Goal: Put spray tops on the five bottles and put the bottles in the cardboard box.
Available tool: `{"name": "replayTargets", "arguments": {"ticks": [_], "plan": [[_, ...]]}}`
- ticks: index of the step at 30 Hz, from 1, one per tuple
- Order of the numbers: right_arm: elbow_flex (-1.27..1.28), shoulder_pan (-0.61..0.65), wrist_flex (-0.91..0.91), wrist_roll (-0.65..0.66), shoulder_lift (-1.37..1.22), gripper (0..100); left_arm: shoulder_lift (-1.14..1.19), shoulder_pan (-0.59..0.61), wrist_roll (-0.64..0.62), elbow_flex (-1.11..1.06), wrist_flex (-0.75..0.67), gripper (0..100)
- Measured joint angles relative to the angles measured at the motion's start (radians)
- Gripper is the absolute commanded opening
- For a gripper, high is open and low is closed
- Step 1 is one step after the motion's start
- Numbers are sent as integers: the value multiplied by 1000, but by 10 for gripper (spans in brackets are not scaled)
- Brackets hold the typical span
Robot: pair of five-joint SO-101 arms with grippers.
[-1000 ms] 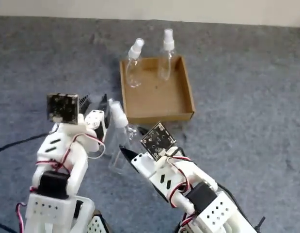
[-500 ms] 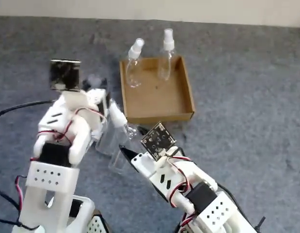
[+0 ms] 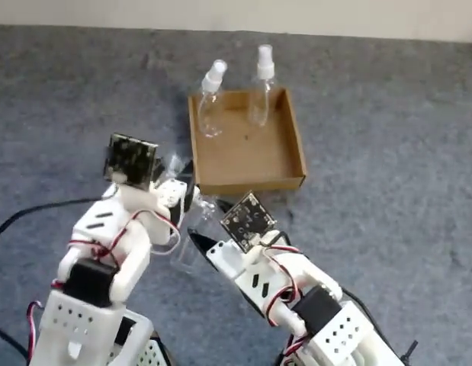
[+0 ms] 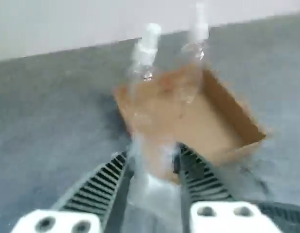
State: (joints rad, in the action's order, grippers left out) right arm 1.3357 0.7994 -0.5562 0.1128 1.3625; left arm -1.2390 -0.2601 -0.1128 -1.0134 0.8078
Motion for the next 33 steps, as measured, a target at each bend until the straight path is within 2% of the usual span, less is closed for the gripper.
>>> {"name": "replayTargets", "arguments": {"ticks": [6,12,15,17,22,33], "plan": [[0,3,0,0,0,4,-31,-54,3,3,-2,95],[-2,2,2,0,0,4,-28,110,2,153,106,184],[-2,2,2,0,0,4,-37,195,0,212,186,192],[-2,2,5,0,0,4,-40,209,0,213,203,193],[-2,2,5,0,0,3,-23,207,-43,149,157,193],[0,3,3,0,0,3,-38,51,-54,32,69,192]]}}
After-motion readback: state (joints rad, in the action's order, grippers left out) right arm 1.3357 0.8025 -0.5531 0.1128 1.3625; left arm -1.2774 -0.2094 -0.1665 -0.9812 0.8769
